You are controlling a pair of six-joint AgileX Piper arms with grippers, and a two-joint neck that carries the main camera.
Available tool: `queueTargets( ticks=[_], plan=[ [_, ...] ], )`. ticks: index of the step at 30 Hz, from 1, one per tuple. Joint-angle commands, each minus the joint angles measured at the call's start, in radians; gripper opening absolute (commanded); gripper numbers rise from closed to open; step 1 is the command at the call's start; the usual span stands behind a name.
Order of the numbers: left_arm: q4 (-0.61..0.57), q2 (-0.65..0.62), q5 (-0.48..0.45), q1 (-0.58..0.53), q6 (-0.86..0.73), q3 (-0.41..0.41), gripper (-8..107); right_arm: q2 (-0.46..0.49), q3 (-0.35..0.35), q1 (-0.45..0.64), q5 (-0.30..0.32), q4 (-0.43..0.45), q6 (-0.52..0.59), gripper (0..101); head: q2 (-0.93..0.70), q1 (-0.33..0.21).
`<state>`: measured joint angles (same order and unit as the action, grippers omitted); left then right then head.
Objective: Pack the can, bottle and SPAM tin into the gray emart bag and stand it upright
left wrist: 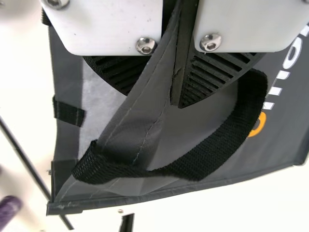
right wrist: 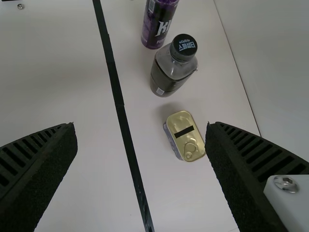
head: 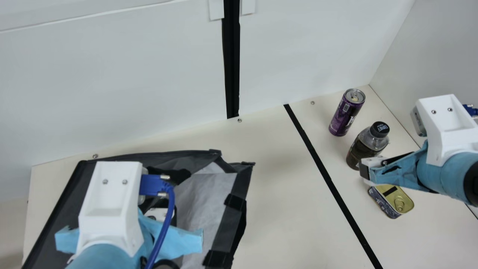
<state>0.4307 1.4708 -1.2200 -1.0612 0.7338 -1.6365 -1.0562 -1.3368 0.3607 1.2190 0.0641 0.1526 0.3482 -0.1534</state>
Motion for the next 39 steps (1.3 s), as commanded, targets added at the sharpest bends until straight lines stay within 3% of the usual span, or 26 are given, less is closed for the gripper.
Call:
queueTargets(
  ticks=[1, 21, 39],
  plan=[
    [-0.047, 0.001, 0.008, 0.009, -0.005, -0.007, -8, 0.0, 0.0, 0.0, 0.0, 0.0, 0.0, 95, 0.001, -0.021],
    [-0.326, -0.031, 0.211, 0.158, -0.113, 0.152, -8, 0.0, 0.0, 0.0, 0.0, 0.0, 0.0, 95, 0.001, -0.021],
    [-0.535, -0.04, 0.357, 0.293, -0.25, 0.244, -8, 0.0, 0.0, 0.0, 0.0, 0.0, 0.0, 95, 0.001, -0.021]
  ],
)
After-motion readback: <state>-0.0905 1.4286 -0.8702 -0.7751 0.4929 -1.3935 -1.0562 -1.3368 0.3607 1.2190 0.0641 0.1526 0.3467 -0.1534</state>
